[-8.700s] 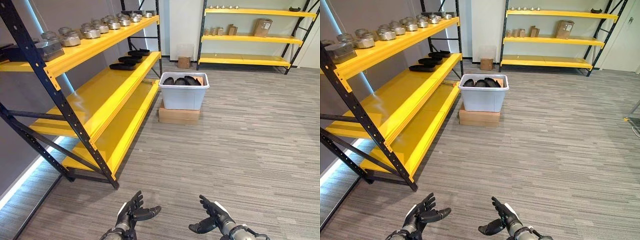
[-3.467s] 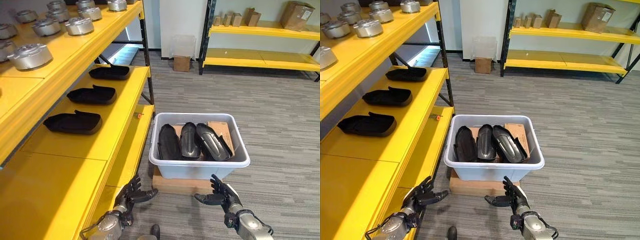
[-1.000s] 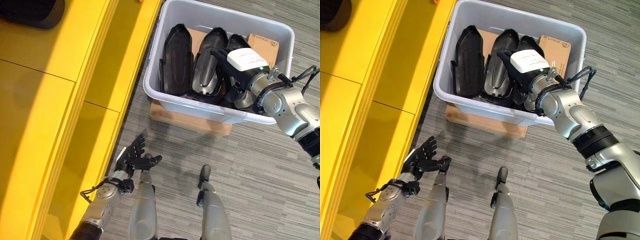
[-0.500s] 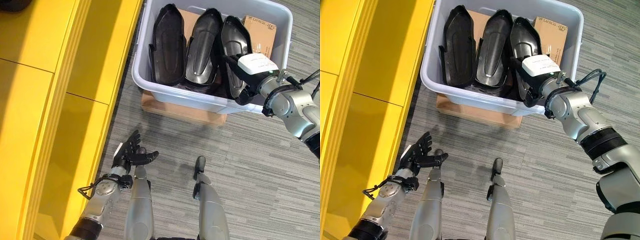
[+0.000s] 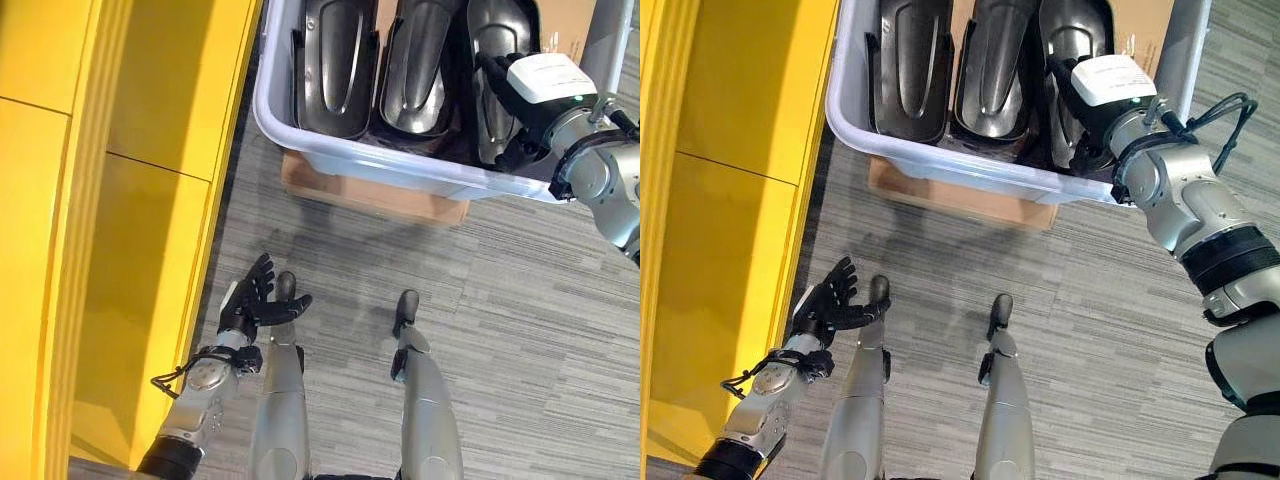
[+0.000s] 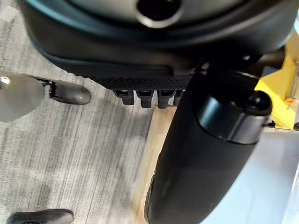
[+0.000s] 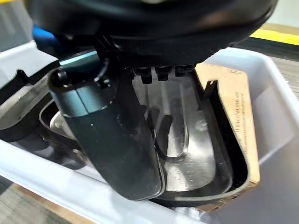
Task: Move parts from the plastic box to the shelf.
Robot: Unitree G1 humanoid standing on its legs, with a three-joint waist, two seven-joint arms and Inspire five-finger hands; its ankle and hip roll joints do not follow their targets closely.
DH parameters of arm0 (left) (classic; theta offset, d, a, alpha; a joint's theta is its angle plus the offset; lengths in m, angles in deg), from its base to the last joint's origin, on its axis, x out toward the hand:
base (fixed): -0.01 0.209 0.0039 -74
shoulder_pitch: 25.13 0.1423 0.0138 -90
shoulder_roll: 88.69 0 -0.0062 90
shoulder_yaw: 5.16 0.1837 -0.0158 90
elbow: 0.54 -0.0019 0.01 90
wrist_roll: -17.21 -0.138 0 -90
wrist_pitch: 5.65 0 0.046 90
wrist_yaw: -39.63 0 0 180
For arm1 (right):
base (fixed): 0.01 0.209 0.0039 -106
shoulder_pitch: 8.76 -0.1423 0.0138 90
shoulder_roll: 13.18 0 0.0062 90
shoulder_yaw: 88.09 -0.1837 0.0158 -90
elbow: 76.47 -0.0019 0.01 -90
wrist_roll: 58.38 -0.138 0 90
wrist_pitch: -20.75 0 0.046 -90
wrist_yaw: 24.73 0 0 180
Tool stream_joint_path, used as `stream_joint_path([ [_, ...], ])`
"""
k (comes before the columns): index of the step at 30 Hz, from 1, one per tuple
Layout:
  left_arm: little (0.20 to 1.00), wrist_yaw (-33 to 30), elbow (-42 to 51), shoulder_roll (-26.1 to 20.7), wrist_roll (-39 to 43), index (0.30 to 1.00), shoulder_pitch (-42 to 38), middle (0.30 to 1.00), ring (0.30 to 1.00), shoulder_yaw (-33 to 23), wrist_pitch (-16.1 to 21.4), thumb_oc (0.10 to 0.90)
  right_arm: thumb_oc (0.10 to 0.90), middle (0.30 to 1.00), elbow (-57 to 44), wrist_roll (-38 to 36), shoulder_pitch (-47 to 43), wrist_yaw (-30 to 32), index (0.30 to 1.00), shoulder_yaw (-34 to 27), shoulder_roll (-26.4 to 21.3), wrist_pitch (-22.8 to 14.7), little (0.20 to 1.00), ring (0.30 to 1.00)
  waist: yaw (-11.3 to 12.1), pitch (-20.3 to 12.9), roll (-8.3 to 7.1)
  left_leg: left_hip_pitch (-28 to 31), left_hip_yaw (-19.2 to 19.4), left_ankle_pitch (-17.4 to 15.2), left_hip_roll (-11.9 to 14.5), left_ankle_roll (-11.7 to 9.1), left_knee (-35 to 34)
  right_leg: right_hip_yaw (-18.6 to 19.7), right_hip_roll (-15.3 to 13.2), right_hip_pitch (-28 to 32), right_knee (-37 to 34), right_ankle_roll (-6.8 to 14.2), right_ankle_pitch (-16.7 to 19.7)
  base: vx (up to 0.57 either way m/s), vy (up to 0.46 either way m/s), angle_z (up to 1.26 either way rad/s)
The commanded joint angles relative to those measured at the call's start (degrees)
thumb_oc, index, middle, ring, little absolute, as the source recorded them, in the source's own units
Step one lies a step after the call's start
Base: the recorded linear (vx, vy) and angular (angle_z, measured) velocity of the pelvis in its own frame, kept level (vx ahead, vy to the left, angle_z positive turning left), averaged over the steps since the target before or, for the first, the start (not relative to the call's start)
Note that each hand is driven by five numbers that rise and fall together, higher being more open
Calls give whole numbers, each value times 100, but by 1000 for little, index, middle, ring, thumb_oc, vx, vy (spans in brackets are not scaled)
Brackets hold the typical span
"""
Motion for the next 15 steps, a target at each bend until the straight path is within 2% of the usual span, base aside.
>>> stream_joint_path([
  [1, 1000, -25, 712, -238, 85, 1000, 331, 1000, 1000, -195, 440, 900, 900, 1000, -292, 115, -1076, 344, 1000, 257, -804, 13, 1000, 1000, 12, -71, -78, 390, 118, -359, 311, -35, 184, -46, 75, 71, -331, -286, 491, 49, -24, 3],
  [10, 1000, -32, 715, -311, 124, 1000, 452, 1000, 1000, -307, 443, 900, 900, 1000, -673, -46, -1429, 299, 1000, 511, -1177, -26, 1000, 1000, 2, -88, -154, 373, 131, -387, 279, -26, 147, -55, 59, 39, -271, -287, 431, 27, -5, 0],
  [15, 1000, -50, 728, -342, 129, 1000, 464, 1000, 1000, -356, 458, 900, 900, 1000, -591, -78, -1597, 293, 1000, 646, -1174, -10, 1000, 1000, 2, -93, -149, 319, 124, -388, 262, -25, 134, -49, 65, -59, -237, -288, 425, 6, 0, 0],
])
